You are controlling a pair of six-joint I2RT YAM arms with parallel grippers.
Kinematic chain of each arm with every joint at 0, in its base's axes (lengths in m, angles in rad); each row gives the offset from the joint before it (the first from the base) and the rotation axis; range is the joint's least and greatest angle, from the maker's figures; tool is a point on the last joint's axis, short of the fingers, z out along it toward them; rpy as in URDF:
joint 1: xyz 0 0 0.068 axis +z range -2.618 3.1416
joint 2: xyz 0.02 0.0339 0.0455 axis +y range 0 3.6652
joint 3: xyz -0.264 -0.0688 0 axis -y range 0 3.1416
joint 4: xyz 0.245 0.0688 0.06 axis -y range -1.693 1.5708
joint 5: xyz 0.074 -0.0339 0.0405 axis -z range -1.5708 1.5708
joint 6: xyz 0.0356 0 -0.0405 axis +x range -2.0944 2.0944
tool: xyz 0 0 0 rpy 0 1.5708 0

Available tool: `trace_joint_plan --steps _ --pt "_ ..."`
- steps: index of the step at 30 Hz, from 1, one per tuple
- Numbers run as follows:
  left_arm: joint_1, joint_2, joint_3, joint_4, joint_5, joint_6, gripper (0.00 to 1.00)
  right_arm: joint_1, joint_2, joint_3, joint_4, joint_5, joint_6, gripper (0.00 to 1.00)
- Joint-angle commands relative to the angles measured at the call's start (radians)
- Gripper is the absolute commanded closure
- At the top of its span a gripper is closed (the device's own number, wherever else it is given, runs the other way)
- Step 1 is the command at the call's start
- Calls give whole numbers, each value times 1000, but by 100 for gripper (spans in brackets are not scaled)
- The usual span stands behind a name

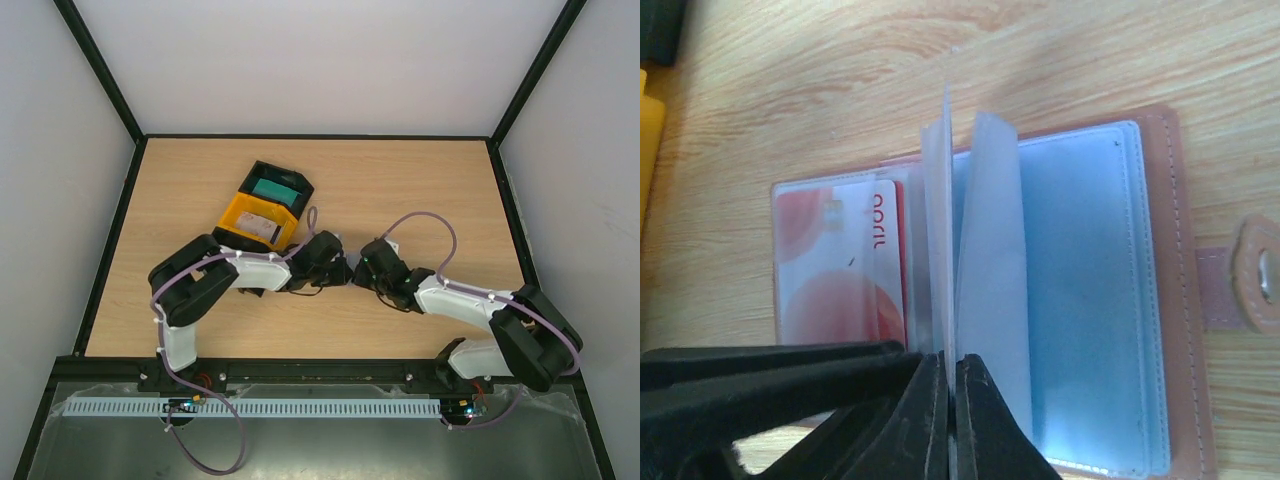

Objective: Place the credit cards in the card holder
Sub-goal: Insert the credit card into the card holder, then adjust the card holder at the center of the board.

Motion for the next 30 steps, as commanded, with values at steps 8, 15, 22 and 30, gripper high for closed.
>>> trace_joint_plan --steps 8,15,22,30 --pt "28 -232 -71 -155 -136 38 63 1 31 94 -164 137 -107 98" --pt "65 -234 -129 -103 -92 38 61 1 73 137 -169 86 -137 78" --pt "77 -200 -128 -90 -72 45 60 1 58 165 -195 79 -132 67" --pt "84 -196 -131 -87 -67 49 59 3 43 166 -184 27 -136 66"
